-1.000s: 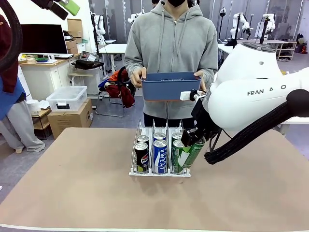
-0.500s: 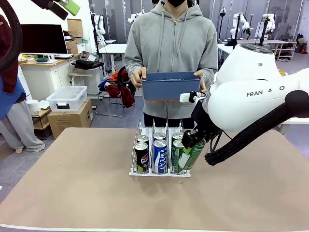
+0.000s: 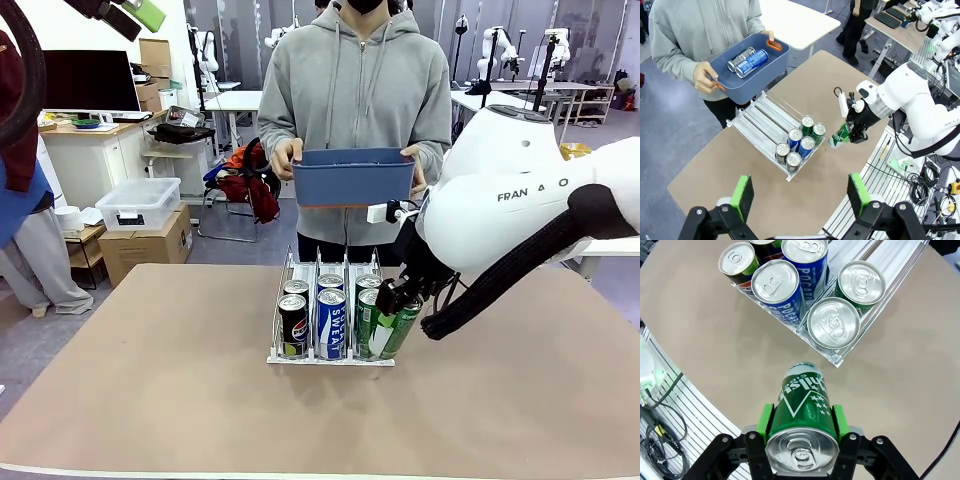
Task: Fill the beverage cans into the dispenser.
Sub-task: Place the picked Sprite in the line of the Automatic Can Dispenser with the same cans.
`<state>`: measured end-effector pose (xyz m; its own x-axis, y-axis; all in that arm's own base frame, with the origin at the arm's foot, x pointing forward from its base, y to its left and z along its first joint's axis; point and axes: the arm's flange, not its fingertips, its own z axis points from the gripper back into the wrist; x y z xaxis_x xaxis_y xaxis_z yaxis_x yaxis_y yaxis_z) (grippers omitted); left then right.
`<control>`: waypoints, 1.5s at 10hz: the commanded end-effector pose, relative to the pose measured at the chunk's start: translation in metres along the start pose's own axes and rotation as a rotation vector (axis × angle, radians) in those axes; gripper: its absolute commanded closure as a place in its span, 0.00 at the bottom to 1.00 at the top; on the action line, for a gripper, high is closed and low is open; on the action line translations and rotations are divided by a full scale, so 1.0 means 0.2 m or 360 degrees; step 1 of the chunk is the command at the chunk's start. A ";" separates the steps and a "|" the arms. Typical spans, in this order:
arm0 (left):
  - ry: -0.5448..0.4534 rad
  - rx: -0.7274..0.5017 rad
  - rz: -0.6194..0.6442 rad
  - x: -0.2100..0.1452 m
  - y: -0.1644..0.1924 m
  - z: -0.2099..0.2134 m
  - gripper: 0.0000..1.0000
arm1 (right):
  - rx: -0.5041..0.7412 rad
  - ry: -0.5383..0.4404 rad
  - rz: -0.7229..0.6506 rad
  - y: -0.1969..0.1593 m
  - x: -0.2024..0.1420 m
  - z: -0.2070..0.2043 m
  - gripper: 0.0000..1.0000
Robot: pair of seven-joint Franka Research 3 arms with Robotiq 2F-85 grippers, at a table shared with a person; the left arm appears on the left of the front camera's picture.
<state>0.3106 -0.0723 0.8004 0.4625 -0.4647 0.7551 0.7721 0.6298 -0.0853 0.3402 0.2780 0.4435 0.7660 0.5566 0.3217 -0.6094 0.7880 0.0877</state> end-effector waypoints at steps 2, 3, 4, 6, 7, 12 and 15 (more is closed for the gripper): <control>0.0003 -0.0001 0.0006 -0.01 0.01 0.00 0.00 | 0.0000 0.0000 0.0000 0.00 0.00 0.00 1.00; 0.0003 -0.0001 0.0006 -0.01 0.01 0.00 0.00 | 0.0006 -0.0036 0.0012 0.01 0.00 -0.02 1.00; 0.0003 -0.0001 0.0006 -0.01 0.01 0.00 0.00 | -0.0015 -0.0054 -0.0010 0.02 0.01 -0.04 1.00; 0.0003 -0.0001 0.0006 -0.01 0.01 0.00 0.00 | 0.0021 -0.0071 -0.0122 0.03 0.06 -0.06 1.00; 0.0003 -0.0001 0.0006 -0.01 0.01 0.00 0.00 | 0.0065 -0.0074 -0.0165 0.02 0.08 -0.07 1.00; 0.0003 -0.0001 0.0006 -0.01 0.01 0.00 0.00 | -0.0030 -0.0118 -0.0244 -0.05 0.22 -0.12 1.00; 0.0003 -0.0001 0.0006 -0.01 0.01 0.00 0.00 | -0.0096 -0.0051 -0.0245 -0.11 0.32 -0.15 1.00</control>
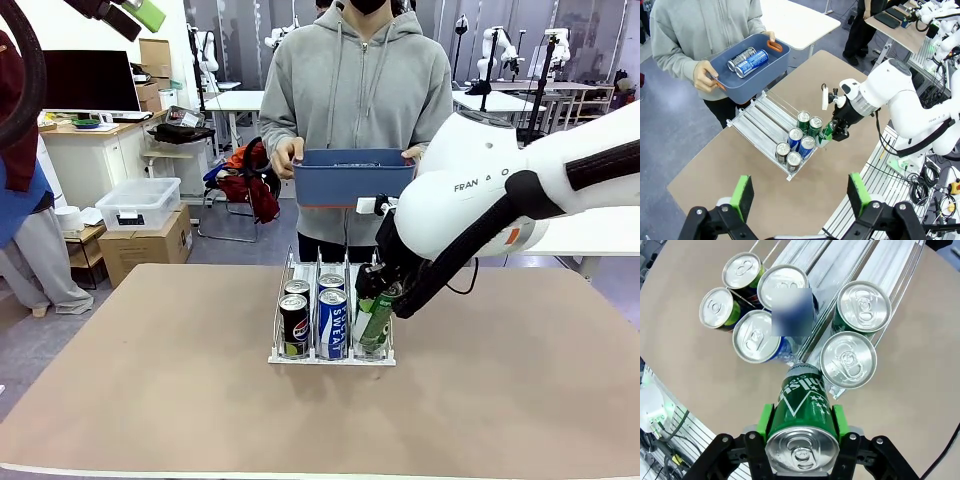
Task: Fill the beverage cans into the dispenser.
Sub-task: Place the picked Sprite in the line of the Automatic Can Dispenser with the same cans.
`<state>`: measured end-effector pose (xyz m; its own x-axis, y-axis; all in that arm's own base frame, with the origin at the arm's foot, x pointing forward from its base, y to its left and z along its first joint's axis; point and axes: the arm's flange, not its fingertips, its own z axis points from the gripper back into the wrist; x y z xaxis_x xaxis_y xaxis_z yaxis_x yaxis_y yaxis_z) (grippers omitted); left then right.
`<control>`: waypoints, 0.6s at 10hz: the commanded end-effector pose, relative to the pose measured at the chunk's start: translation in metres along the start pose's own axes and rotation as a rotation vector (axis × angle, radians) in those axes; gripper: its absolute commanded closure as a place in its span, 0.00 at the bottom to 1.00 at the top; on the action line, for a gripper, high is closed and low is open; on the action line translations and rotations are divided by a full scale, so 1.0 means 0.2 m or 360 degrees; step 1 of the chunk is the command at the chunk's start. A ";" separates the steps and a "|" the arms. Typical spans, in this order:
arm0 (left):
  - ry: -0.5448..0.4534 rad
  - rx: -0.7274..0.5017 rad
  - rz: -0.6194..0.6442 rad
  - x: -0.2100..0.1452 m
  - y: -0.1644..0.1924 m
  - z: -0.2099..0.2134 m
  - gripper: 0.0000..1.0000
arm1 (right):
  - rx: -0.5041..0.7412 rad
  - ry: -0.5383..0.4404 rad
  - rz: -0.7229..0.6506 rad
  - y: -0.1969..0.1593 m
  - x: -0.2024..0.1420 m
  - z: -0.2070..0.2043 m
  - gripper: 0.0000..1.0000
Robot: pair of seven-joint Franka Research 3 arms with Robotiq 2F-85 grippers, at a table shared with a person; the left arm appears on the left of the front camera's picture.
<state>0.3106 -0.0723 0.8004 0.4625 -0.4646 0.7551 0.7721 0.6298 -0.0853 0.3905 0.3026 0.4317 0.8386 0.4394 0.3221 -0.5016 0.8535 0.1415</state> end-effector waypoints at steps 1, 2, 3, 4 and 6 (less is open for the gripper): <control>0.0003 -0.0001 0.0006 -0.01 0.01 0.00 0.00 | -0.0106 -0.0005 -0.0020 -0.05 0.12 -0.02 1.00; 0.0003 -0.0001 0.0006 -0.01 0.01 0.00 0.00 | -0.0118 0.0011 -0.0030 -0.06 0.15 -0.04 1.00; 0.0003 -0.0001 0.0006 -0.01 0.01 0.00 0.00 | -0.0127 0.0042 -0.0032 -0.09 0.18 -0.05 1.00; 0.0003 -0.0001 0.0006 -0.01 0.01 0.00 0.00 | -0.0129 0.0065 -0.0027 -0.11 0.21 -0.07 1.00; 0.0003 -0.0001 0.0006 -0.01 0.01 0.00 0.00 | -0.0152 0.0077 -0.0041 -0.12 0.25 -0.10 1.00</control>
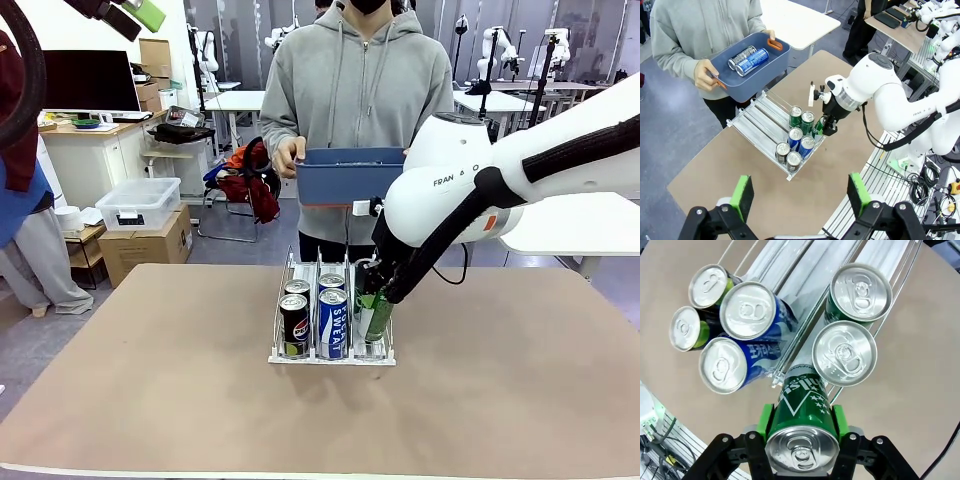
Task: Fill the beverage cans into the dispenser.
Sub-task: Place the picked Sprite in the line of the Automatic Can Dispenser with the same cans.
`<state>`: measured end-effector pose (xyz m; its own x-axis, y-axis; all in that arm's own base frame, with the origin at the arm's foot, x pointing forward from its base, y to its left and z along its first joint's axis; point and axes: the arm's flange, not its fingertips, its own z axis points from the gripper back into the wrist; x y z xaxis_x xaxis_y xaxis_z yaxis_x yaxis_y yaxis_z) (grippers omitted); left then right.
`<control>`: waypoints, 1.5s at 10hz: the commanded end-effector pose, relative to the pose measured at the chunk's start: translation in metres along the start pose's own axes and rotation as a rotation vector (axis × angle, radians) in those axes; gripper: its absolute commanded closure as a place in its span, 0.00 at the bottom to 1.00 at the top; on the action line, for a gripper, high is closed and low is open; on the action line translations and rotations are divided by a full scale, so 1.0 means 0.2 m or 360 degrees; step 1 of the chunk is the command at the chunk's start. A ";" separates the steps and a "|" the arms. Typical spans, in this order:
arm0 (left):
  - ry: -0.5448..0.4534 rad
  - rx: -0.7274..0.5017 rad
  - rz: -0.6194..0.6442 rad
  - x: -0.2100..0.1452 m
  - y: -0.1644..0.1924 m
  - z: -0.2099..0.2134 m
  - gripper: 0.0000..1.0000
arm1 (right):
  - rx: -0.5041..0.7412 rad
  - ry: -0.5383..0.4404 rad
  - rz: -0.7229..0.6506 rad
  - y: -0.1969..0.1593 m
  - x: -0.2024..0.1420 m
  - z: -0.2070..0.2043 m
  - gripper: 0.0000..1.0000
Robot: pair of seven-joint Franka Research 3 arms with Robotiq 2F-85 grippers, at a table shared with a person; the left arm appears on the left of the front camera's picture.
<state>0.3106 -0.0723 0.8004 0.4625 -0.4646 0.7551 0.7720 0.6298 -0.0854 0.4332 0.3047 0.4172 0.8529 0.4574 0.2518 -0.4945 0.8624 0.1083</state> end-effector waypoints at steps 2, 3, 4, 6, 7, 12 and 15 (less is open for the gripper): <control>0.0003 -0.0001 0.0006 -0.01 0.01 0.00 0.00 | -0.0122 0.0032 -0.0028 -0.02 0.08 -0.03 1.00; 0.0003 -0.0001 0.0006 -0.01 0.01 0.00 0.00 | -0.0133 0.0064 -0.0013 -0.01 0.08 -0.06 1.00; 0.0003 -0.0001 0.0006 -0.01 0.01 0.00 0.00 | -0.0147 0.0087 0.0005 0.00 0.08 -0.08 1.00; 0.0003 -0.0001 0.0006 -0.01 0.01 0.00 0.00 | -0.0170 0.0122 0.0014 0.03 0.07 -0.12 1.00; 0.0003 -0.0001 0.0006 -0.01 0.01 0.00 0.00 | -0.0181 0.0142 0.0021 0.03 0.07 -0.13 1.00; 0.0003 -0.0001 0.0006 -0.01 0.01 0.00 0.00 | -0.0137 0.0185 0.0013 0.05 0.05 -0.08 0.23; 0.0003 -0.0001 0.0006 -0.01 0.01 0.00 0.00 | -0.0058 0.0127 -0.0035 0.05 -0.02 0.08 0.00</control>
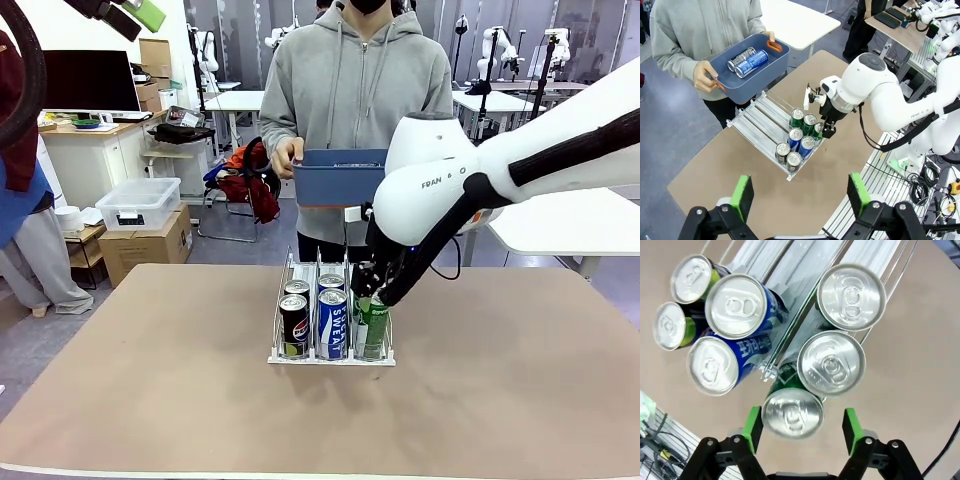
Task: Fill the beverage cans into the dispenser.
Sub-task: Place the picked Sprite in the line of the Automatic Can Dispenser with the same cans, then pick up the Pepsi coke handed by the human.
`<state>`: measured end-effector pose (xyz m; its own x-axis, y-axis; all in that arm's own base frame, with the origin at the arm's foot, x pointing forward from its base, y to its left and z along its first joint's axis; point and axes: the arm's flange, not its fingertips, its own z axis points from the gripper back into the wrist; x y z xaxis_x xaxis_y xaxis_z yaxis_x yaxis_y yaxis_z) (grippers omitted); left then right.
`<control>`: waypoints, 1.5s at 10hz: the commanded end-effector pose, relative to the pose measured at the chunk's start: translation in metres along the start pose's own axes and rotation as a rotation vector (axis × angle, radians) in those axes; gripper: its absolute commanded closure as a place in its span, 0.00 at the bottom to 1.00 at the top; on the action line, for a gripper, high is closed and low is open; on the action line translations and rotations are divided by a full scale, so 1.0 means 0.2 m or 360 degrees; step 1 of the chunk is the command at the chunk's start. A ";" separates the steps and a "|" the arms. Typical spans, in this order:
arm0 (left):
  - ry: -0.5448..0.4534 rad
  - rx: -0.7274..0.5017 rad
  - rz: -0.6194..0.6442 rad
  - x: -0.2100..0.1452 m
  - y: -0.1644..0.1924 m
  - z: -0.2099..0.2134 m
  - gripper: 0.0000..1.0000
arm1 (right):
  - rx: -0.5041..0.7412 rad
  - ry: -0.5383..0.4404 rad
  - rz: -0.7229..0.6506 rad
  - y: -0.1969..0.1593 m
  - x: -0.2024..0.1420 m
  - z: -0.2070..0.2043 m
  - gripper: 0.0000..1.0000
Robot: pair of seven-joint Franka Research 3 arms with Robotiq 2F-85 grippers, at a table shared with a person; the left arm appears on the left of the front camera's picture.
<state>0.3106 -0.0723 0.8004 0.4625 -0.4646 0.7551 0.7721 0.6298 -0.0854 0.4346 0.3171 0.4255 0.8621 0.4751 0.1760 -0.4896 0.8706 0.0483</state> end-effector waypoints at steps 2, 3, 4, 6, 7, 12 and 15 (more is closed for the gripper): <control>0.0003 -0.0001 0.0006 -0.01 0.01 0.00 0.00 | 0.0094 -0.0034 -0.0063 -0.02 -0.12 0.10 0.00; 0.0003 -0.0001 0.0006 -0.01 0.01 0.00 0.00 | 0.0020 -0.0019 -0.0024 0.00 -0.02 0.06 0.00; 0.0003 -0.0001 0.0006 -0.01 0.01 0.00 0.00 | 0.0020 -0.0019 -0.0024 0.00 -0.02 0.06 0.00; 0.0003 -0.0001 0.0006 -0.01 0.01 0.00 0.00 | 0.0020 -0.0019 -0.0024 0.00 -0.02 0.06 0.00; 0.0003 -0.0001 0.0006 -0.01 0.01 0.00 0.00 | 0.0020 -0.0019 -0.0024 0.00 -0.02 0.06 0.00; 0.0003 -0.0001 0.0006 -0.01 0.01 0.00 0.00 | 0.0114 -0.0240 0.0386 -0.27 -0.01 0.42 0.00; 0.0003 -0.0001 0.0006 -0.01 0.01 0.00 0.00 | 0.0287 -0.0443 0.0412 -0.51 -0.01 0.79 0.00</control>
<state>0.3107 -0.0720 0.8004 0.4628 -0.4642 0.7552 0.7718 0.6301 -0.0857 0.4658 0.2228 0.5624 0.6425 0.6255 0.4426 -0.7168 0.6949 0.0585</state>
